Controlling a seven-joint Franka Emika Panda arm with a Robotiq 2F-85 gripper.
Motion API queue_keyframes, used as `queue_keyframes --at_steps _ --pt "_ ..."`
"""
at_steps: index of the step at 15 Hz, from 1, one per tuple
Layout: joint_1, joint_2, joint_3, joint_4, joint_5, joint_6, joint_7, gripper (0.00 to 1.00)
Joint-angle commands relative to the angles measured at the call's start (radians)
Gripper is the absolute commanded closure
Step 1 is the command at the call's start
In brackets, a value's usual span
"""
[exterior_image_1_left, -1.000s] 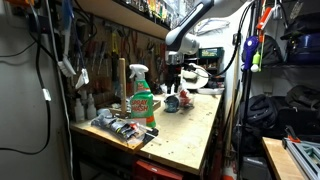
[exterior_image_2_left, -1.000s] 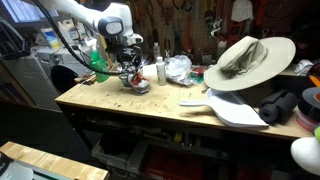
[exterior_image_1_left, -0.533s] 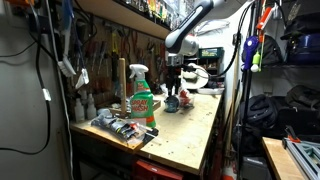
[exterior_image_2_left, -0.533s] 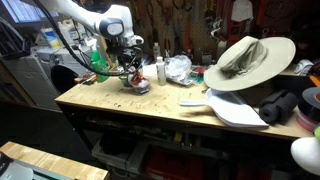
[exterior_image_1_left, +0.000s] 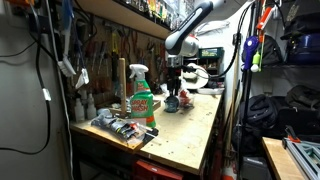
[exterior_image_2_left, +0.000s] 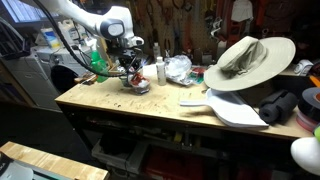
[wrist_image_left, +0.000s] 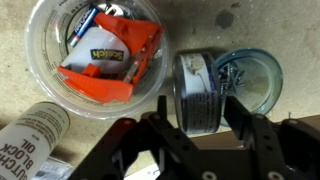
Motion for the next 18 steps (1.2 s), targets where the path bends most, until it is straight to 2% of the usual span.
queue_keyframes --at_steps 1,3,4,5,13,18 --pt "0.006 0.01 -0.003 0.004 -0.023 0.011 0.032 0.65" --pt "0.005 0.006 -0.002 -0.001 -0.019 0.019 0.03 0.75" --pt "0.004 0.003 -0.001 -0.002 -0.019 0.019 0.03 0.84" --pt "0.004 -0.001 -0.001 -0.006 -0.017 0.027 0.031 0.86" --pt "-0.001 -0.041 -0.003 -0.039 -0.012 0.116 0.032 0.86" --pt "-0.02 -0.096 0.002 -0.071 0.021 0.121 -0.003 0.86"
